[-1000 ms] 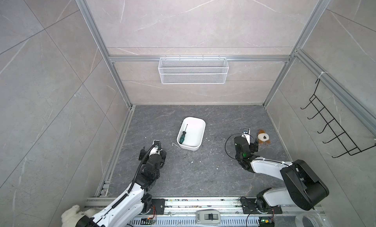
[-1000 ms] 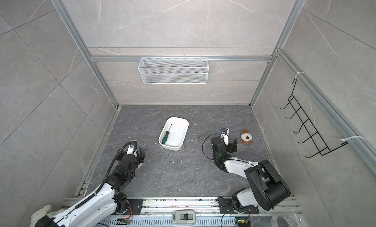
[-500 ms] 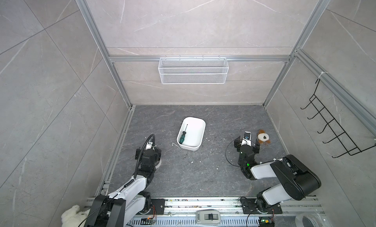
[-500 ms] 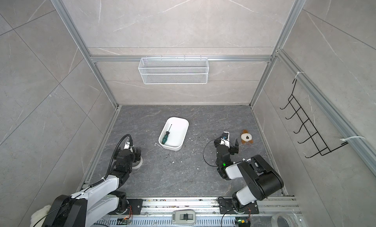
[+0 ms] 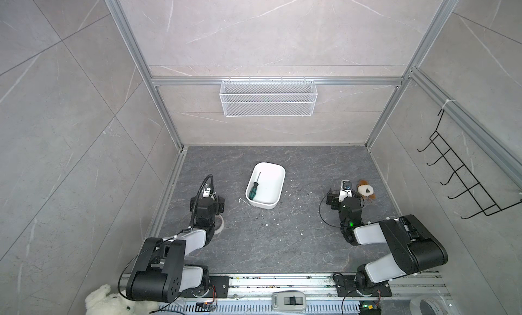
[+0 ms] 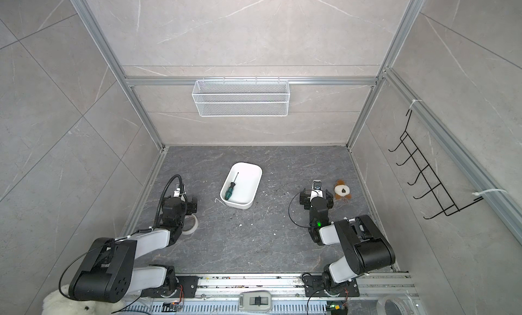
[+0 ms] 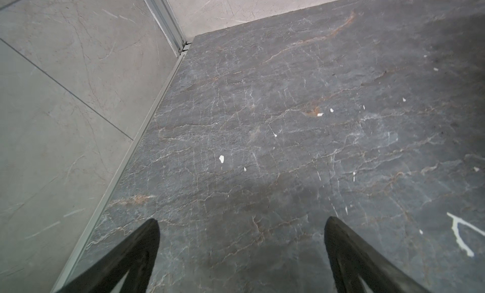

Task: Put the screwdriver in the bin
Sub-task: Reset both arms

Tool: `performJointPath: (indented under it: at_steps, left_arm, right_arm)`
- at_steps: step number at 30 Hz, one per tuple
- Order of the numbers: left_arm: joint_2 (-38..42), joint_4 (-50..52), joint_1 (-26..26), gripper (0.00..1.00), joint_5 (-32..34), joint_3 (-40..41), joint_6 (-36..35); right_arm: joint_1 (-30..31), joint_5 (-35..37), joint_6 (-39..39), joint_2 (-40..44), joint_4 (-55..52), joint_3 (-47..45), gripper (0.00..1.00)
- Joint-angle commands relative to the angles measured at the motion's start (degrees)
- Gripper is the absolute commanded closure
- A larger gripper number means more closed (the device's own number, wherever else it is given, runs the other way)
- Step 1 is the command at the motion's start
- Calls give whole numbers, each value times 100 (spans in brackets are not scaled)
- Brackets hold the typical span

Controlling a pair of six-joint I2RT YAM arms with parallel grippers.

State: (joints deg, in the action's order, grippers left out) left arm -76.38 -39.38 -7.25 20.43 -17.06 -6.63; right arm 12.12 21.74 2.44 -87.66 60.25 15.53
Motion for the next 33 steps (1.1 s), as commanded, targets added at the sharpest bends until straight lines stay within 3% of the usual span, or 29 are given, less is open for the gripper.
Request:
performJointPath:
  at_steps: [1,2,5,8,10,12,33]
  left_arm:
    - [-427,-947,183,0,-425,-117,264]
    - [-644,-1372,205,0,-354,-73,219]
    - [-641,-1080,484,0,-614,-142,522]
    - [-1114,-1725,627,0,-614,-103,589]
    - [-912,-1071,666,0,-797,-232,692]
    - [-1035,-1405,681,0,-762,-182,651]
    - [-967,-1184,689,0,-805,-232,666]
  right_arm:
    - [-21,-216,-138,19,-300,204,1]
    - [-34,-222,-121,-56,-167,214,1]
    - [-35,-238,-164,33,-419,249,1]
    - [-86,-308,-199,37,-505,292,1]
    - [-111,-343,-208,19,-520,319,1]
    - [-128,-354,-211,29,-553,321,1]
    - [-165,-427,-243,29,-650,365,1]
